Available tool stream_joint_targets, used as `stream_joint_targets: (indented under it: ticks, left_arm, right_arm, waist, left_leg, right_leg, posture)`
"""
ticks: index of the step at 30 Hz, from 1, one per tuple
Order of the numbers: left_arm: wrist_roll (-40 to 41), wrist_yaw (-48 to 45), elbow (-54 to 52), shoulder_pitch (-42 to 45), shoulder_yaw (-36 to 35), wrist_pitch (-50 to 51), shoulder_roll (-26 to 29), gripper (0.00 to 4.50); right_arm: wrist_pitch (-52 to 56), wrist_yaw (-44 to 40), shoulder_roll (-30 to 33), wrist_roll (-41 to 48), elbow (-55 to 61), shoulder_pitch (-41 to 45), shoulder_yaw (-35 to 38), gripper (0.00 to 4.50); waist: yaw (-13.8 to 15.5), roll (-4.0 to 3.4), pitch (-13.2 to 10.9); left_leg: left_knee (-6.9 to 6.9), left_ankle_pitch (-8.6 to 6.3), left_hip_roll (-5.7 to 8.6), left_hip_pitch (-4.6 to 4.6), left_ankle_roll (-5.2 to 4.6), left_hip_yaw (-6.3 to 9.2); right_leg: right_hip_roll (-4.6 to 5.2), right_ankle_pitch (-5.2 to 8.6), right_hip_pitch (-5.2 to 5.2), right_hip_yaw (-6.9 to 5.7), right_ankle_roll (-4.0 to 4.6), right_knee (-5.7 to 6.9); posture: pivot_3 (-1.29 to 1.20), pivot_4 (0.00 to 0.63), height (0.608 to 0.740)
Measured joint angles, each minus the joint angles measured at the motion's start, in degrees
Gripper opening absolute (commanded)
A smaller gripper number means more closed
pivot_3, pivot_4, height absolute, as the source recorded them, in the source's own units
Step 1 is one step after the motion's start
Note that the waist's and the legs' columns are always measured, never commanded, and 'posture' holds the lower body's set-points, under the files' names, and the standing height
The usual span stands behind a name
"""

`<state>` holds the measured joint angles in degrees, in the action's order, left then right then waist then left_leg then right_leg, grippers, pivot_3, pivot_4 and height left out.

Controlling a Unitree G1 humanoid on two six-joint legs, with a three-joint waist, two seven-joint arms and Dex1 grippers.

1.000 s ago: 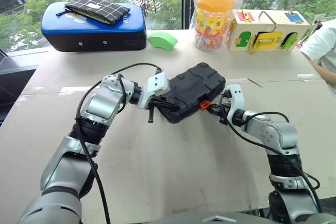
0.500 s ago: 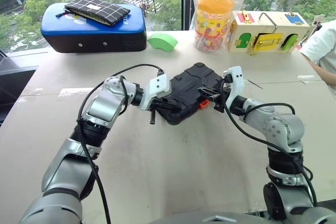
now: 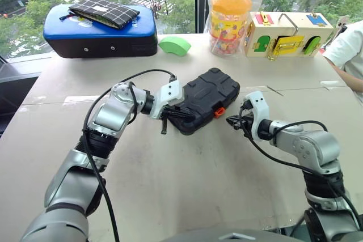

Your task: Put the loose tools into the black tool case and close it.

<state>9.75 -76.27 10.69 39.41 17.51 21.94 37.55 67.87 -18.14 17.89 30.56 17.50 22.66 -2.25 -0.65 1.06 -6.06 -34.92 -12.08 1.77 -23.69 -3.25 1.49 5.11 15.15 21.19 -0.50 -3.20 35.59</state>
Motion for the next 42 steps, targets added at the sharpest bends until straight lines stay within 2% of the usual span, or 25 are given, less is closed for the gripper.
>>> stream_joint_targets:
  ticks: [14, 31, 33, 35, 38, 42]
  left_arm:
    - [0.0, 0.22, -0.49, -0.19, -0.01, 0.24, 0.3, 0.01]
    - [-0.05, 1.1, -1.77, -1.45, -1.0, 1.12, 0.43, 0.01]
    - [0.02, 1.82, -2.38, -2.19, -1.66, 1.03, -0.02, 0.01]
    - [5.01, 6.81, -3.48, -7.65, -8.19, 1.0, -6.38, 0.01]
    - [11.21, 9.33, -5.83, -11.01, -12.74, 5.86, -8.15, 0.8]
    - [18.27, 14.23, -14.7, -18.16, -22.49, 13.07, -5.66, 2.49]
  right_arm:
    - [-2.8, -0.25, -2.76, -1.61, -4.85, 3.71, -0.69, 0.0]
    - [-0.83, -0.16, -6.46, -1.32, -5.35, 7.64, 3.27, 0.0]
    - [-4.25, -1.13, -6.57, -1.72, -5.03, 7.56, 2.96, 0.0]
    - [-20.09, -4.66, -8.83, -3.04, 0.44, 3.99, 3.12, 0.0]
    - [-27.82, -10.13, -4.5, -3.07, 3.51, 1.52, 3.42, 0.77]
    - [-33.19, -18.12, 8.91, -5.96, 4.68, -6.46, 4.4, 2.52]
  waist:
    - [-0.08, -0.02, -0.01]
    - [-0.54, -0.11, 0.0]
    - [-0.61, -0.15, 0.0]
    - [-0.26, -0.5, -0.06]
    - [0.23, 0.12, -0.47]
    - [0.1, 0.25, -0.59]
  left_leg:
    - [0.0, 0.0, 0.0, 0.01, 0.0, 0.01]
    - [0.01, 0.0, -0.03, 0.06, 0.0, -0.02]
    - [0.01, 0.0, -0.03, 0.05, 0.0, -0.02]
    - [0.08, -0.01, -0.01, -0.02, 0.0, -0.02]
    - [0.03, 0.0, 0.02, -0.33, 0.0, 0.13]
    - [-0.02, -0.02, 0.07, -0.32, -0.03, -0.01]
  right_leg:
    - [-0.02, 0.0, 0.0, -0.01, -0.01, 0.01]
    - [-0.03, -0.01, 0.01, 0.05, 0.0, 0.06]
    - [-0.03, -0.01, 0.01, 0.05, 0.0, 0.06]
    - [0.0, -0.03, 0.03, 0.04, -0.08, -0.08]
    - [-0.1, -0.14, 0.3, -0.11, -0.25, 0.03]
    - [0.0, -0.13, 0.25, -0.07, -0.23, -0.11]
  posture:
    - [0.0, 0.15, 0.74]
    - [0.0, 0.15, 0.74]
    - [0.0, 0.15, 0.74]
    - [0.0, 0.15, 0.74]
    - [0.0, 0.15, 0.74]
    - [0.0, 0.15, 0.74]
